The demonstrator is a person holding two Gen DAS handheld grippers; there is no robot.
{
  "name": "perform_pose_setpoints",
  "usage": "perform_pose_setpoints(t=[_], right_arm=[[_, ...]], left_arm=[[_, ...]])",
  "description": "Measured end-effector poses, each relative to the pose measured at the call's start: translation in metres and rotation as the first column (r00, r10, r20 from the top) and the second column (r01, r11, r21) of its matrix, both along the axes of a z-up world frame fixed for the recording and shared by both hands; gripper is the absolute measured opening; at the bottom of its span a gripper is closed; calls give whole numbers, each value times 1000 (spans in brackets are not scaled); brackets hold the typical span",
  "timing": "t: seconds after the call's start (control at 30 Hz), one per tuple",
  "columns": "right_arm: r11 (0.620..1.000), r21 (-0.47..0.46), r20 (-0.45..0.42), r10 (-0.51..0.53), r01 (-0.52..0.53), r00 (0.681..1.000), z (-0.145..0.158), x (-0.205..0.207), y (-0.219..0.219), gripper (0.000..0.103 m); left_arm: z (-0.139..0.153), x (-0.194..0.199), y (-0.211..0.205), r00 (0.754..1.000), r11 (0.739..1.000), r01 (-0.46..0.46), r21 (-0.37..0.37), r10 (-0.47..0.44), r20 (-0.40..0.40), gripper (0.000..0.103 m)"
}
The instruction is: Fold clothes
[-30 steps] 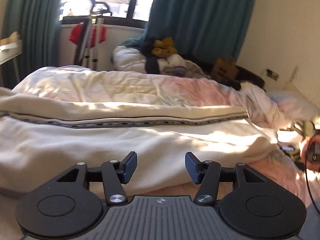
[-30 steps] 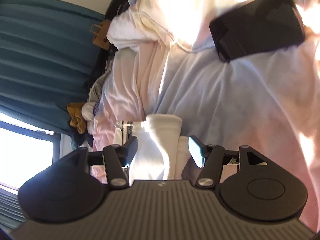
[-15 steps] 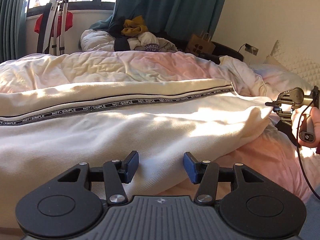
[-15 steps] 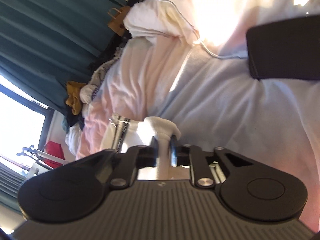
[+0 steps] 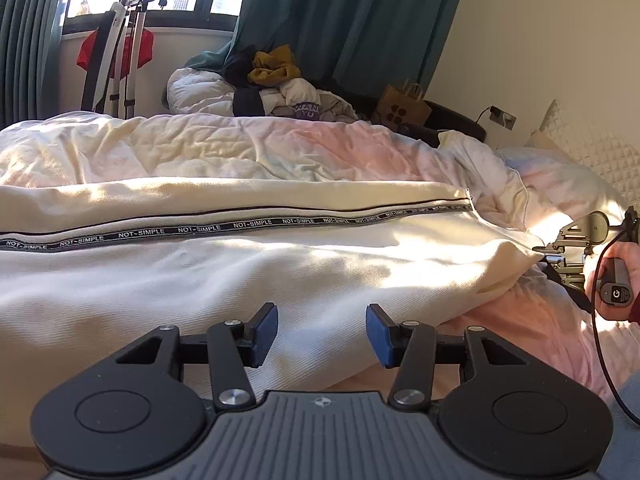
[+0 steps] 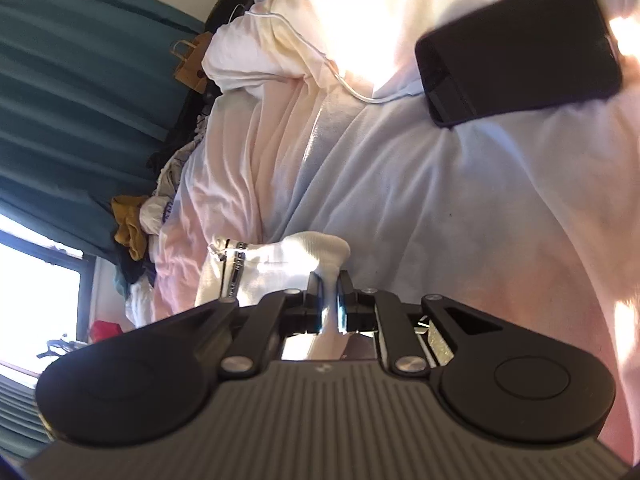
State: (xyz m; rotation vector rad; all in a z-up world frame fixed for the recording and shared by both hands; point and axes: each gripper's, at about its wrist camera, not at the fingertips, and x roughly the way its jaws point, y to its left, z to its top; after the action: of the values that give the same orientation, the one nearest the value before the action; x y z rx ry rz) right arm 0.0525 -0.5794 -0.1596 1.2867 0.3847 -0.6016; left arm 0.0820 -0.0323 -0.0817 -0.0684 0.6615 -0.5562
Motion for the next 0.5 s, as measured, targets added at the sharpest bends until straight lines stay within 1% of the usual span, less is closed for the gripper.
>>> perform_pose_setpoints(t=[0.07, 0.13, 0.2, 0.27, 0.3, 0.33, 0.37, 0.43, 0.5], right_arm=[[1000, 8, 2, 7, -7, 1000, 3, -1, 5, 11], [1000, 21, -15, 19, -19, 1000, 4, 0, 10, 13], [998, 49, -33, 33, -31, 999, 3, 1, 14, 19], [995, 89, -34, 45, -42, 998, -1, 3, 18, 45], [993, 110, -32, 51, -47, 998, -4, 5, 19, 52], [990, 133, -32, 56, -51, 998, -8, 6, 20, 62], [986, 154, -26, 61, -56, 998, -11, 8, 21, 63], [981, 185, 13, 65, -66, 998, -17, 11, 23, 63], [979, 189, 36, 69, -75, 997, -21, 18, 24, 63]], left_arm=[[5, 1, 9, 1000, 999, -31, -28, 31, 4, 51], [10, 1, 19, 998, 997, -62, -55, 62, 6, 51], [13, 3, 27, 994, 992, -105, -67, 105, 4, 51], [13, 6, 34, 990, 987, -142, -73, 141, -12, 51], [13, 7, 37, 987, 984, -159, -76, 157, -23, 50], [13, 9, 39, 985, 983, -169, -78, 167, -34, 50], [12, 10, 40, 984, 981, -177, -81, 174, -42, 50], [11, 13, 43, 981, 978, -193, -83, 189, -51, 50], [10, 15, 44, 979, 976, -201, -82, 196, -58, 50]])
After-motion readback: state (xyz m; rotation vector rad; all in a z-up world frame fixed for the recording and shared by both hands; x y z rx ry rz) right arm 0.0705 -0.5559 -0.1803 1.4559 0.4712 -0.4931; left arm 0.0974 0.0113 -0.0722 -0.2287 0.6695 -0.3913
